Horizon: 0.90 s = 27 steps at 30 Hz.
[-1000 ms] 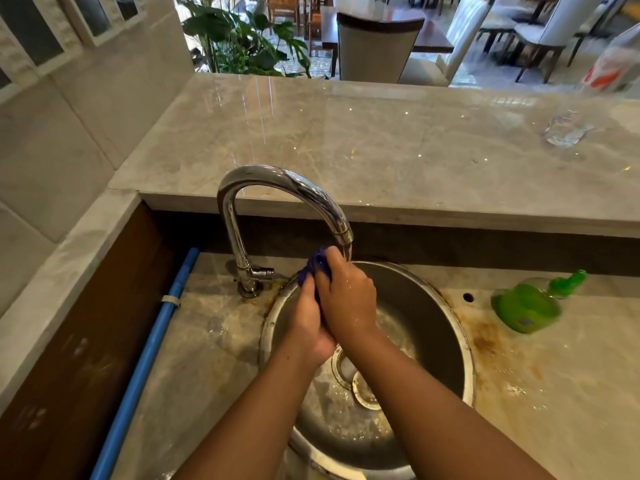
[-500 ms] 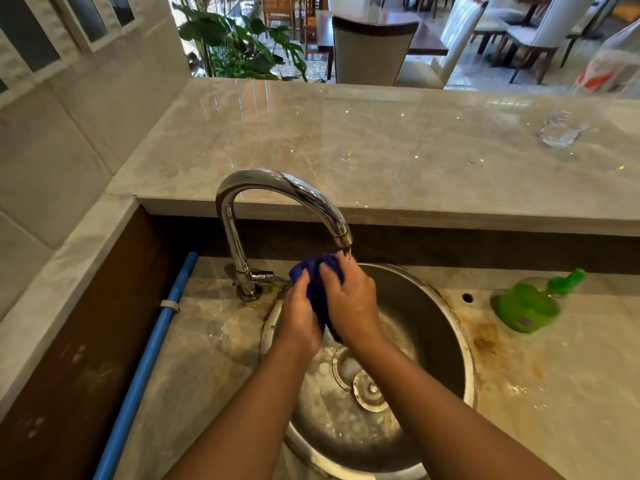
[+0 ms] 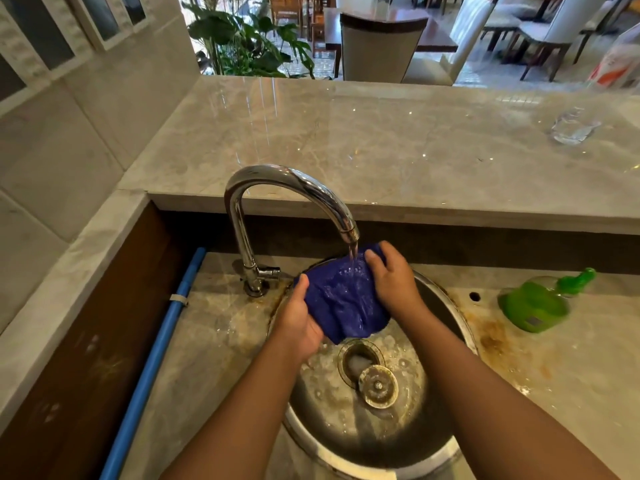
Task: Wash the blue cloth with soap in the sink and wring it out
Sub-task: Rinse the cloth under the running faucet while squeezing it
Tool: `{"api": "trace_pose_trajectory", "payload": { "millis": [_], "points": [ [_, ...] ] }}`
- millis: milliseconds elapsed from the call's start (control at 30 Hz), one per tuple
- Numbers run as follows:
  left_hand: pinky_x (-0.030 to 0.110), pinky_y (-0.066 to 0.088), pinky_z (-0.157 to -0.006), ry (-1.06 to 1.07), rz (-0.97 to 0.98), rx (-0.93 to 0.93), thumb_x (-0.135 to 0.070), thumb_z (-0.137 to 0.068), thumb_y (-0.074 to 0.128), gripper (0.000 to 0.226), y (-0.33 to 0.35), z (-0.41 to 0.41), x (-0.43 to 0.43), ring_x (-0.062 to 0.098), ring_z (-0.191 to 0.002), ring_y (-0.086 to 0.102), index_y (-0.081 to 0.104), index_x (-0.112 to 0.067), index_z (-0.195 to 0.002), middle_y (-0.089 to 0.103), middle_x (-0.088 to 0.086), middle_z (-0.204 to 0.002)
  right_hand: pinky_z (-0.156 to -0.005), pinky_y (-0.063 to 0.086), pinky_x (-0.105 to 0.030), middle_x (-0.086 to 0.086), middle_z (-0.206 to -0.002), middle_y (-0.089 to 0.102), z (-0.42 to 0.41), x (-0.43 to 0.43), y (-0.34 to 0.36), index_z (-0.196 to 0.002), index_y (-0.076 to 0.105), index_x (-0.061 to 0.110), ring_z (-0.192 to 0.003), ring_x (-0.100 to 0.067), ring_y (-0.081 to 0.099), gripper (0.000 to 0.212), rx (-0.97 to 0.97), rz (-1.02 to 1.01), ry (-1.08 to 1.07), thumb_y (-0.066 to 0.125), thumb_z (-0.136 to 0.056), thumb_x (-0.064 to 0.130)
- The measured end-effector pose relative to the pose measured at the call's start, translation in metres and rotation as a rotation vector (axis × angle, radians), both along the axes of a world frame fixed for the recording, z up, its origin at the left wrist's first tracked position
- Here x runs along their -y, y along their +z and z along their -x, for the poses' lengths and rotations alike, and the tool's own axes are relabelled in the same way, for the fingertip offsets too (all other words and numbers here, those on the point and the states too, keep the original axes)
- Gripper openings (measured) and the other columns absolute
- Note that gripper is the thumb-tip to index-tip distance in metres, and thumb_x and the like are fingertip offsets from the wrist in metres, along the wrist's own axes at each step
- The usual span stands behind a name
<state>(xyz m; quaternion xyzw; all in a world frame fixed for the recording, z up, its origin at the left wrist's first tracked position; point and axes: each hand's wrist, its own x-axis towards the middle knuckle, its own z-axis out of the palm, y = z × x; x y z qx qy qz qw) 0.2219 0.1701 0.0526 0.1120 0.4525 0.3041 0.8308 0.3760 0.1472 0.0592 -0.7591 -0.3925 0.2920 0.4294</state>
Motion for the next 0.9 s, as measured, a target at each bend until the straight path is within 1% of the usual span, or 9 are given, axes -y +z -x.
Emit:
{"api": "trace_pose_trajectory", "payload": {
  "millis": [67, 167, 300, 367, 467, 600, 733, 800, 900],
  "points": [
    [0.053, 0.048, -0.101, 0.012, -0.046, -0.066, -0.043, -0.105, 0.041, 0.043, 0.001, 0.001, -0.006, 0.036, -0.119, 0.062, 0.055, -0.011, -0.13, 0.065, 0.017, -0.129, -0.078, 0.052, -0.042, -0.007, -0.095, 0.064, -0.001, 0.008, 0.0, -0.101, 0.059, 0.016, -0.085, -0.024, 0.063, 0.016, -0.092, -0.046, -0.007, 0.05, -0.102, 0.029],
    [0.051, 0.057, -0.089, 0.006, -0.178, -0.263, -0.041, -0.104, 0.045, 0.033, 0.001, -0.002, -0.01, 0.031, -0.105, 0.069, 0.056, -0.018, -0.124, 0.07, 0.009, -0.117, -0.075, 0.054, -0.037, -0.006, -0.097, 0.065, 0.006, 0.02, -0.005, -0.101, 0.06, 0.018, -0.084, -0.022, 0.065, 0.014, -0.141, -0.104, -0.052, 0.051, -0.102, 0.028],
    [0.041, 0.057, -0.081, -0.241, -0.7, -0.629, -0.043, -0.104, 0.042, 0.028, 0.004, -0.001, -0.008, 0.024, -0.087, 0.07, 0.062, -0.024, -0.099, 0.069, 0.002, -0.092, -0.079, 0.055, -0.044, -0.006, -0.099, 0.066, 0.002, 0.024, -0.017, -0.103, 0.061, 0.02, -0.087, -0.023, 0.066, 0.017, -0.241, -0.166, -0.213, 0.051, -0.101, 0.033],
    [0.036, 0.053, -0.074, -0.294, -0.872, -0.701, -0.039, -0.105, 0.042, 0.026, 0.004, 0.003, -0.007, 0.022, -0.08, 0.068, 0.062, -0.027, -0.096, 0.067, 0.001, -0.085, -0.086, 0.055, -0.048, -0.006, -0.103, 0.066, -0.002, 0.023, -0.02, -0.108, 0.061, 0.021, -0.094, -0.025, 0.066, 0.02, -0.238, -0.131, -0.216, 0.05, -0.101, 0.037],
    [0.034, 0.053, -0.074, -0.219, -0.817, -0.659, -0.035, -0.105, 0.045, 0.02, 0.01, 0.005, -0.01, 0.02, -0.084, 0.069, 0.063, -0.028, -0.1, 0.069, 0.002, -0.092, -0.084, 0.056, -0.045, -0.007, -0.104, 0.066, 0.001, 0.018, -0.022, -0.104, 0.061, 0.021, -0.093, -0.024, 0.067, 0.015, -0.301, -0.116, -0.232, 0.049, -0.102, 0.031],
    [0.044, 0.061, -0.082, -0.255, -0.597, -0.442, -0.031, -0.099, 0.059, 0.015, 0.02, 0.001, -0.007, 0.025, -0.093, 0.074, 0.066, -0.022, -0.109, 0.075, 0.006, -0.104, -0.085, 0.058, -0.044, -0.01, -0.108, 0.07, 0.011, 0.016, -0.029, -0.108, 0.062, 0.017, -0.096, -0.024, 0.07, 0.016, -0.768, -0.028, -0.283, 0.05, -0.103, 0.026],
    [0.045, 0.055, -0.09, -0.479, -0.809, -0.538, -0.025, -0.099, 0.058, 0.014, 0.025, -0.001, -0.012, 0.022, -0.095, 0.072, 0.067, -0.025, -0.11, 0.075, 0.004, -0.103, -0.086, 0.054, -0.037, -0.007, -0.123, 0.062, 0.012, 0.019, -0.038, -0.122, 0.055, 0.019, -0.109, -0.022, 0.062, 0.023, -0.665, -0.025, -0.222, 0.056, -0.1, 0.02],
    [0.042, 0.053, -0.086, -0.632, -0.878, -0.582, -0.022, -0.1, 0.056, 0.016, 0.03, -0.001, -0.017, 0.02, -0.089, 0.069, 0.068, -0.024, -0.111, 0.075, 0.007, -0.101, -0.092, 0.052, -0.034, -0.004, -0.12, 0.065, 0.008, 0.019, -0.03, -0.118, 0.061, 0.022, -0.113, -0.023, 0.062, 0.02, -0.54, -0.099, -0.046, 0.055, -0.1, 0.026],
    [0.045, 0.052, -0.091, -0.817, -0.865, -0.535, -0.016, -0.097, 0.059, 0.018, 0.04, 0.0, -0.026, 0.023, -0.088, 0.067, 0.066, -0.009, -0.112, 0.072, 0.015, -0.103, -0.097, 0.049, -0.046, -0.017, -0.112, 0.071, 0.01, 0.018, -0.011, -0.107, 0.071, 0.013, -0.107, -0.033, 0.066, 0.038, -0.584, -0.111, 0.186, 0.052, -0.097, 0.045]
  ]
}}
